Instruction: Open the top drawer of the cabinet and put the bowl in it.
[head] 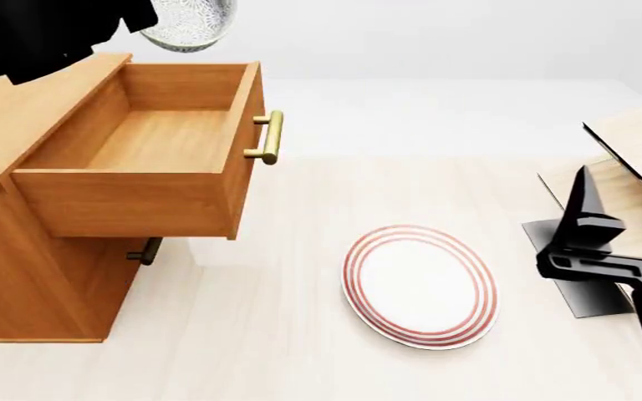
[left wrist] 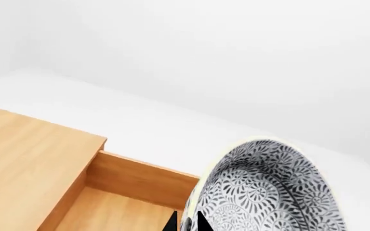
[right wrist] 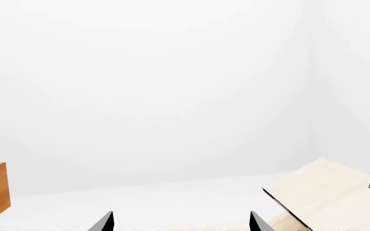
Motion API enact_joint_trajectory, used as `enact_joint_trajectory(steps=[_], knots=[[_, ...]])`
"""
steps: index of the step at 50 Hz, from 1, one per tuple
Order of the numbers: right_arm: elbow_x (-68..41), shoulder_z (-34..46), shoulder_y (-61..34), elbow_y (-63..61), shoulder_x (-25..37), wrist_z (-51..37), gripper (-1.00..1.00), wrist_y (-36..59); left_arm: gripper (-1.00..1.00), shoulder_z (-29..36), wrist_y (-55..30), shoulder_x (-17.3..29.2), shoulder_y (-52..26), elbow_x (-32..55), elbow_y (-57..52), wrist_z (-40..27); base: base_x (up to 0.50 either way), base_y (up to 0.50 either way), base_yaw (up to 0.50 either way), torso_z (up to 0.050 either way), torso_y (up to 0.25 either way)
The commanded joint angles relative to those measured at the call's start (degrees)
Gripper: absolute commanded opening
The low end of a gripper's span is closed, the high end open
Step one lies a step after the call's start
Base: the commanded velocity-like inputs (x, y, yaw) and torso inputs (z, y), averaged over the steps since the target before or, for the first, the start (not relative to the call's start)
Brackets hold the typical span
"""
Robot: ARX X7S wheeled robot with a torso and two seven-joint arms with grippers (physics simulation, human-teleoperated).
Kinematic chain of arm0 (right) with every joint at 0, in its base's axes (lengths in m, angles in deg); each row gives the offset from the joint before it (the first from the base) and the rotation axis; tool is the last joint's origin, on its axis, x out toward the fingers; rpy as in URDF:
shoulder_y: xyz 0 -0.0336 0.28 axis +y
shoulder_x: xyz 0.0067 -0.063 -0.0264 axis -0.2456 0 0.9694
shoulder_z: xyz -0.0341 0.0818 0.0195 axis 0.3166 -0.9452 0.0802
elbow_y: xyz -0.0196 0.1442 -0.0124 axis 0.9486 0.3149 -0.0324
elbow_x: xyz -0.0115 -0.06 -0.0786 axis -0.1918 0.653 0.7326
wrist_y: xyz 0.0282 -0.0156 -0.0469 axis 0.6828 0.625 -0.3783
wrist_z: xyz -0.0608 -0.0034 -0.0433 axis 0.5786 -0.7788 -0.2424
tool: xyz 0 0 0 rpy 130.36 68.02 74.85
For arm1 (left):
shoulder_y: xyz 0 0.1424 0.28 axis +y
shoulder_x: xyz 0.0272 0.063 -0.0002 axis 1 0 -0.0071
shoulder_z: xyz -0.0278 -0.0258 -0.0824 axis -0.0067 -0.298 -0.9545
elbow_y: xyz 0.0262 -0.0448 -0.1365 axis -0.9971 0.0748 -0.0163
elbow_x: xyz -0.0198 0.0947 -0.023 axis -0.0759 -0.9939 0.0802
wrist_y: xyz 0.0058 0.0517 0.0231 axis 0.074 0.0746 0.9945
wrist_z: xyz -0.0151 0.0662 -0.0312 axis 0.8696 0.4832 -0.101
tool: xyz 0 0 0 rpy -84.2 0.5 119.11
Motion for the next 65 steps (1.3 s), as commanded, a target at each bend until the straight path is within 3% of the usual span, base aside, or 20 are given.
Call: enact_joint_trajectory(steps=[1,39,65], knots=[[0.8,1.2,-0.3,0.5,-0.2,0.1,1.00,-0.1,-1.00,-0.2,2.3,1.3,1.8,-2.1,2.4,1.1,0.00,0.00,0.00,0.000,0.000],[0.8,4.3,-2.7,1.3,0.0,-1.0,1.00,0.5,-1.00,1.2,8.9,0.9,9.6,-6.0,11.1,6.5,0.00,0.00,0.00,0.000,0.001],[1.8,5.6,-2.6,1.8,-0.2,-0.9,1.00,0.0,-1.00,3.5,15.3,-3.4,7.4,-11.0,25.8,13.9,0.00,0.00,0.00,0.000,0.000]])
